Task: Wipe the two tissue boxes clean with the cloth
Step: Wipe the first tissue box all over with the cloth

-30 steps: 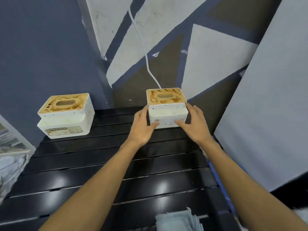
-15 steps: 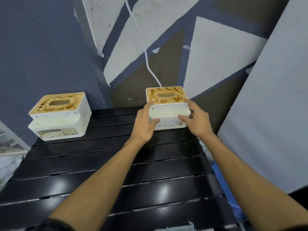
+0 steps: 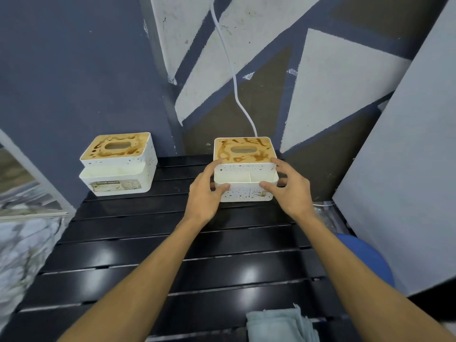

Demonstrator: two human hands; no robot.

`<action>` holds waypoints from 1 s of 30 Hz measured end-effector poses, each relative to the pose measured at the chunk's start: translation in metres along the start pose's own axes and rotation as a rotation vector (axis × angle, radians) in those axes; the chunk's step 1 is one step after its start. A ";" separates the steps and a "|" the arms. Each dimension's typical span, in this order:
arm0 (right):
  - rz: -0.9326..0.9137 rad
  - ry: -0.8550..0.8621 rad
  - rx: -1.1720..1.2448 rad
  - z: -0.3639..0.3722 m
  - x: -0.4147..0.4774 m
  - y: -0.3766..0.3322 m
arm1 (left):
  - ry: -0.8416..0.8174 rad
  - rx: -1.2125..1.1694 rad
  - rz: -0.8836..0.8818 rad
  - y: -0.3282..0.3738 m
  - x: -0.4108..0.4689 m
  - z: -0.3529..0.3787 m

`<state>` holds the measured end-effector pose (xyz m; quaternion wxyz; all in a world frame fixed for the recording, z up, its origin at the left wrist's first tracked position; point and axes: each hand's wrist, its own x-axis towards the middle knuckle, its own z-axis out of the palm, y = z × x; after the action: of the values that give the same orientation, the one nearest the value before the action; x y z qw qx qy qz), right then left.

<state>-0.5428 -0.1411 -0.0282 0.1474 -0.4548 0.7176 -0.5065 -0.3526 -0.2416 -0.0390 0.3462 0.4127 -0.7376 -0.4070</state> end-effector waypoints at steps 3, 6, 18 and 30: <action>-0.025 -0.023 0.004 0.012 -0.022 -0.012 | 0.013 -0.016 -0.019 -0.003 -0.024 -0.022; -0.030 -0.035 0.012 0.024 -0.049 -0.024 | 0.022 -0.027 -0.032 -0.008 -0.051 -0.044; -0.006 -0.055 0.103 0.050 -0.157 -0.066 | 0.047 -0.098 -0.044 -0.018 -0.155 -0.107; -0.017 -0.075 0.115 0.040 -0.246 -0.092 | 0.112 -0.116 -0.035 -0.010 -0.250 -0.126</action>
<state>-0.3362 0.0258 -0.0279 0.1957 -0.4704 0.6774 -0.5306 -0.1374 -0.0622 -0.0377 0.4032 0.4270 -0.6849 -0.4313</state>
